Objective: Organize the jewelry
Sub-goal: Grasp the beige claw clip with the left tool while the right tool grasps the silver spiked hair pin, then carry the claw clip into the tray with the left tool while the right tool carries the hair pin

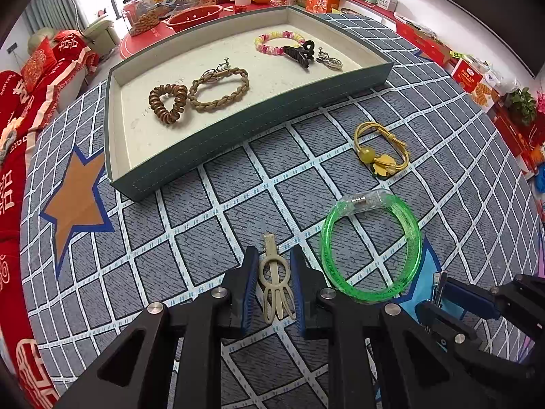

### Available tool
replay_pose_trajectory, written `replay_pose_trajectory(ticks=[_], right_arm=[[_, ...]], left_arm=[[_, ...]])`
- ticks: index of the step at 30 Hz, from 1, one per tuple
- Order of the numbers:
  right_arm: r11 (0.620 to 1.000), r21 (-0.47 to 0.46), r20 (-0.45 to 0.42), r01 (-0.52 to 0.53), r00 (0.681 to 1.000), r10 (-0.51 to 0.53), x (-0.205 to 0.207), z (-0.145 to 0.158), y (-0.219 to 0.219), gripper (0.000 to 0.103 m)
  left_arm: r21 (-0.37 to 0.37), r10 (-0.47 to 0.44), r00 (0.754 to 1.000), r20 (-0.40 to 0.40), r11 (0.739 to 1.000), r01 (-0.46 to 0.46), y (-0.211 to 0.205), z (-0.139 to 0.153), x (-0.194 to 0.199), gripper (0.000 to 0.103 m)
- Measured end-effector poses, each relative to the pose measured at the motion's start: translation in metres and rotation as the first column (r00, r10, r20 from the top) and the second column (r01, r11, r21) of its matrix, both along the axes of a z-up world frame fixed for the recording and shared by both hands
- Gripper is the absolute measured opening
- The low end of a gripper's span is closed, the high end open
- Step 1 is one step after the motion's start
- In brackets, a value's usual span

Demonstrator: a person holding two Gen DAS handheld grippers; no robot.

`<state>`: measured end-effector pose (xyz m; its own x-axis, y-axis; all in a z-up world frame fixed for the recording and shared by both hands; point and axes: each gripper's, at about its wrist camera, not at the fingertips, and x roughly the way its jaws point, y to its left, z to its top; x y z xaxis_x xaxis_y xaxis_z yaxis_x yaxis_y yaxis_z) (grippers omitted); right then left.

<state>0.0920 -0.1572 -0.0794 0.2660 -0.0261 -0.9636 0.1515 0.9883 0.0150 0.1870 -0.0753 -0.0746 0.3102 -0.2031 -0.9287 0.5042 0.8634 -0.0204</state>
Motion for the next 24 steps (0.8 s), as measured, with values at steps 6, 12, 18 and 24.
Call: replay_pose_trajectory(ticks=[6, 12, 18, 24], right_arm=[[0.987, 0.155, -0.011, 0.045, 0.999, -0.044, 0.002, -0.002, -0.031, 0.011], [0.961, 0.257, -0.029, 0.101, 0.995, -0.097, -0.008, -0.002, -0.06, 0.011], [0.948, 0.295, -0.027, 0.119, 0.993, -0.116, -0.012, 0.005, -0.075, 0.011], [0.936, 0.327, -0.026, 0.129, 0.991, -0.128, -0.008, 0.013, -0.087, 0.011]], left_arm=[[-0.048, 0.057, 0.998, -0.038, 0.997, -0.059, 0.013, 0.002, -0.004, 0.032], [-0.078, 0.125, 0.99, -0.058, 0.989, -0.129, 0.03, 0.007, -0.011, 0.032], [-0.104, 0.172, 0.982, -0.076, 0.978, -0.179, 0.041, 0.015, -0.015, 0.032], [-0.122, 0.174, 0.982, -0.071, 0.976, -0.182, 0.038, 0.024, -0.016, 0.032]])
